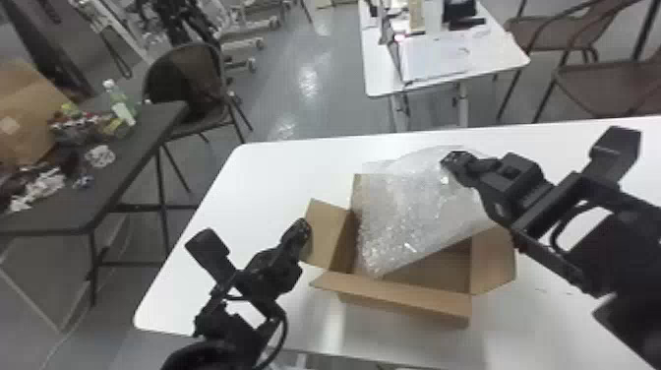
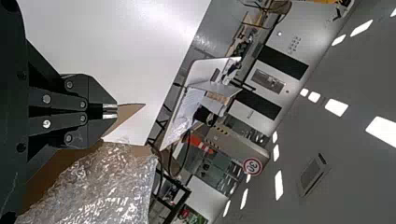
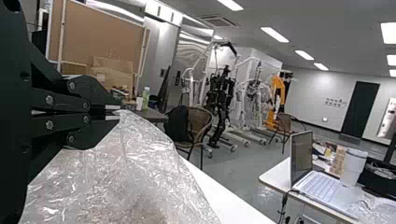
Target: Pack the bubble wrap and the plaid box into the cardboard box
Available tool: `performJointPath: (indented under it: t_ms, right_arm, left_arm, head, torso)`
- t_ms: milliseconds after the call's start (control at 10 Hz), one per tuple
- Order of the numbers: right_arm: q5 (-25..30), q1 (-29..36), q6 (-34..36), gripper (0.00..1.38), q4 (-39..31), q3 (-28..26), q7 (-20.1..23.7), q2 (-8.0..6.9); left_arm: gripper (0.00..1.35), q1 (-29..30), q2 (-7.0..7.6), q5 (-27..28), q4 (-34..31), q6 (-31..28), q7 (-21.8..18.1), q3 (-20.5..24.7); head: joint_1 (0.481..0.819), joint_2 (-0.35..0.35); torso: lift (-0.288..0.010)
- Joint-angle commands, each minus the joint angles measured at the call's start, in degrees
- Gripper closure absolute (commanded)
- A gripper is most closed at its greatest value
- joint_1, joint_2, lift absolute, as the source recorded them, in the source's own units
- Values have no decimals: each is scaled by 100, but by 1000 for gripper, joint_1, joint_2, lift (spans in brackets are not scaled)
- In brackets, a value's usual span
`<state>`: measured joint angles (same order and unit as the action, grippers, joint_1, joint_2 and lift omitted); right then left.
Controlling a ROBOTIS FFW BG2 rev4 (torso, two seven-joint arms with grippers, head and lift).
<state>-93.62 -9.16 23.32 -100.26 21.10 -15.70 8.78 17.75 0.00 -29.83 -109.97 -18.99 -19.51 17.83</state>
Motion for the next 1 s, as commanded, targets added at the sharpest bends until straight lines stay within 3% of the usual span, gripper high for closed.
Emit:
performJointPath:
  t_ms: [0,100,200,300,500,600,700,800,900]
  right_arm:
    - [-16,-7,-178,1276,217,105,243,-78]
    - [-166,-33,147,930,375,52,366,-236]
    - [-122,-33,463,291,367,-159,340,-333]
    - [98,-16,947,10,270,-555,252,-465]
    - [889,28,1571,220,-213,-1319,190,-685]
    - [1267,72,1395,279,-451,-1574,674,-694]
    - [1662,151,744,308,-600,-1741,1359,-694]
    - [1812,142,1483,329,-714,-2400,1816,-685]
    - [2199,142,2063,334,-829,-2928,2282,-456]
  left_arm:
    - [1161,0,-15,-5,-7,0,0,-8]
    - [1161,9,-15,-14,-7,9,0,-8]
    - [1161,18,-15,-23,-7,9,0,-8]
    - [1161,27,-15,-23,-7,9,0,-8]
    - [1161,36,-15,-31,-7,27,8,-8]
    - [1161,36,-15,-31,-7,35,8,-8]
    - [1161,44,-15,-49,-16,62,17,-8]
    - [1161,88,-15,-84,-16,97,26,1]
    - [1161,88,-15,-102,-16,97,26,-8]
  head:
    - [695,350]
    - [695,350]
    - [695,350]
    - [695,350]
    - [695,350]
    - [689,339]
    - [670,311]
    - [658,295]
    - [641,258]
  torso:
    - [-119]
    - [-119]
    - [-119]
    - [-119]
    - [-119]
    - [-119]
    - [-119]
    - [-119]
    - [-119]
